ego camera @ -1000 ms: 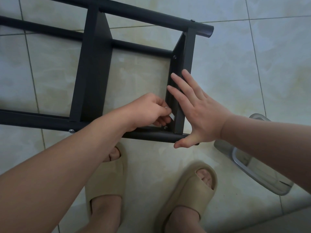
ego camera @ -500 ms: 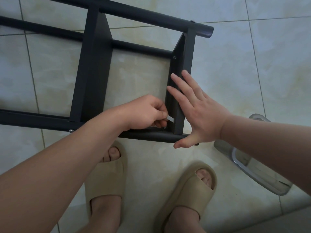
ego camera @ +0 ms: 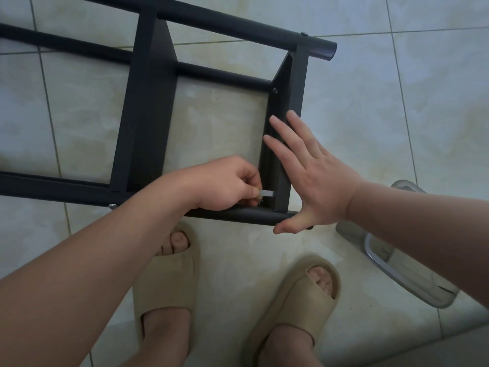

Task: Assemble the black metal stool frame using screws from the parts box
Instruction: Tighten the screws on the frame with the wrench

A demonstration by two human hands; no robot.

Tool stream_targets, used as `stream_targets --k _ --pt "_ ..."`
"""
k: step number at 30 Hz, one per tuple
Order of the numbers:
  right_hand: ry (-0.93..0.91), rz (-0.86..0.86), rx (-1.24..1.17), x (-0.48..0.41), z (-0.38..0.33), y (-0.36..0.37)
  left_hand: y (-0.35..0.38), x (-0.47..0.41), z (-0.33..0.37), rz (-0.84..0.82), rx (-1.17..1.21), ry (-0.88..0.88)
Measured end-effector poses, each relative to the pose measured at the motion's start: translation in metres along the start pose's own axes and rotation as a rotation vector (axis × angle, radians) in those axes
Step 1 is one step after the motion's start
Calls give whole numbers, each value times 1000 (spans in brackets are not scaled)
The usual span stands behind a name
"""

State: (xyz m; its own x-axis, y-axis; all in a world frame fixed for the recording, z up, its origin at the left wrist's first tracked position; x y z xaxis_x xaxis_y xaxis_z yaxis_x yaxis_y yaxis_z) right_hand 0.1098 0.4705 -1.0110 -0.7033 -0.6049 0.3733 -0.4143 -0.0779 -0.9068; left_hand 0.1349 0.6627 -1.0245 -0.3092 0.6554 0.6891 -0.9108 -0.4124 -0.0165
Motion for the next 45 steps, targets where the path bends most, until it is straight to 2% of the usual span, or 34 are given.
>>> stream_targets --k 9,17,20,23,28,37,45 --pt "4 -25 11 0 1 -1 -1 -3 -2 -62 -166 -43" --pt "6 -46 79 2 -1 -9 -5 -1 -7 31 -144 6" --pt "-46 -34 130 2 -2 -12 -4 -1 -9 93 -127 42" --pt "-99 -43 147 -5 0 -14 -6 -1 -8 132 -80 78" --pt "-134 -30 127 -13 7 -14 -10 -3 0 65 42 104" --pt "-146 34 116 -16 8 -8 -6 -12 4 -6 465 3" --pt "-117 42 123 -14 7 -7 -5 -20 1 66 542 24"
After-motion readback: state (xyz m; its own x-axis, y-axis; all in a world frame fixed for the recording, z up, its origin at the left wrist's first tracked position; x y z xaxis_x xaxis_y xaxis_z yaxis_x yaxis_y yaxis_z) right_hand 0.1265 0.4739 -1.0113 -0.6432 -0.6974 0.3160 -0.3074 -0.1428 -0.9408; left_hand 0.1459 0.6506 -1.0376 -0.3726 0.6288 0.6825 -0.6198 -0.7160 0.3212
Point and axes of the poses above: each hand's wrist, its own x-axis away from the middle knuckle, its own y-axis out of the palm, z = x × y, the point moved 2 cm from there along -x, towards the middle knuckle, and after that the axes turned 8 degrees about -z, right-handed, at the moved point
